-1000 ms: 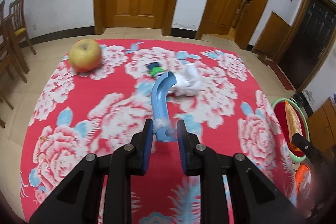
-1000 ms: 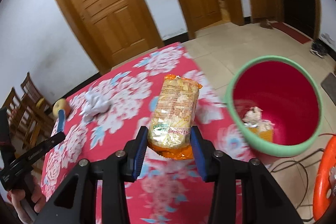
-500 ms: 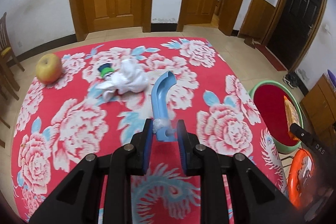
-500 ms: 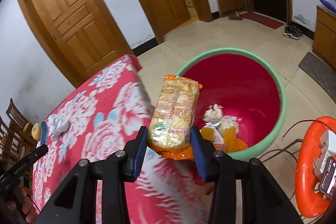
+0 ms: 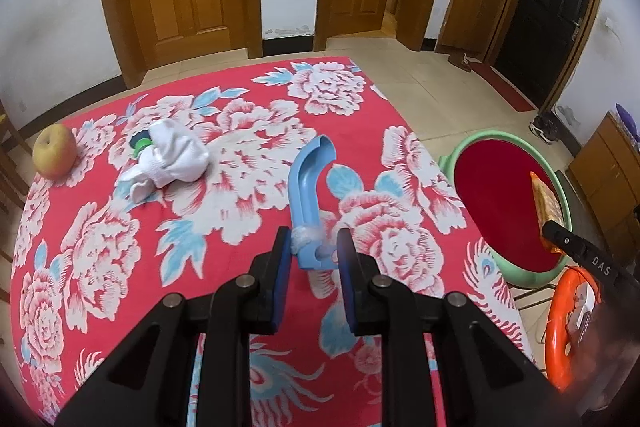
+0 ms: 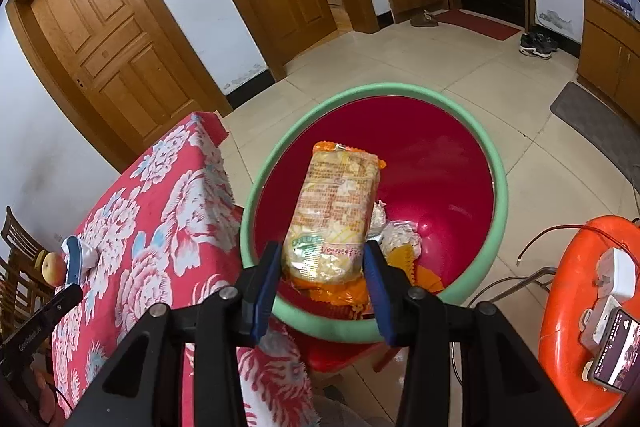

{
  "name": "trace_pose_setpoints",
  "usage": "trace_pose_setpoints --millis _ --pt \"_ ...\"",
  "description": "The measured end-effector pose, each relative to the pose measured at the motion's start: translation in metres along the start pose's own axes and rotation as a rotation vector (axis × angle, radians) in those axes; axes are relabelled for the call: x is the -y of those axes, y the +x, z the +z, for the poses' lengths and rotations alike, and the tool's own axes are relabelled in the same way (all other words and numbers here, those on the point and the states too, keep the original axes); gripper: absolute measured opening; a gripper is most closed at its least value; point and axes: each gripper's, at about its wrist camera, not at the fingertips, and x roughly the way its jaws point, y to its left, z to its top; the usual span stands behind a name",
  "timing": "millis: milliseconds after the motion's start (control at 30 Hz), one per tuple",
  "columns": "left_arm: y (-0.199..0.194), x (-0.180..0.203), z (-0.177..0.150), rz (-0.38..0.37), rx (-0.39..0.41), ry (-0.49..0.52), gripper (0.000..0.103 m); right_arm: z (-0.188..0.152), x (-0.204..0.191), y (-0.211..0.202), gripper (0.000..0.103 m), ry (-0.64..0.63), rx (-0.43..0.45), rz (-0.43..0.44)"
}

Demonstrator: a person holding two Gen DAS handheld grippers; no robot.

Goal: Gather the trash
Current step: 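Carry the snack bag toward the bucket with the right tool while the left tool holds the tube, then open the right tool to drop the snack bag into the bucket while the left tool lowers the tube in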

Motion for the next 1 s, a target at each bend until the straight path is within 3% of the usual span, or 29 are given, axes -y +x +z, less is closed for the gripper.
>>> trace_pose_setpoints --millis 433,1000 --pt "0.009 0.03 0.005 -0.021 -0.004 0.052 0.022 0.003 0.008 -0.007 0.047 0.016 0.024 0.032" --pt "0.031 0.121 0.016 -0.191 -0.02 0.207 0.022 0.004 0.03 -0.034 0.047 0.09 0.094 0.046"
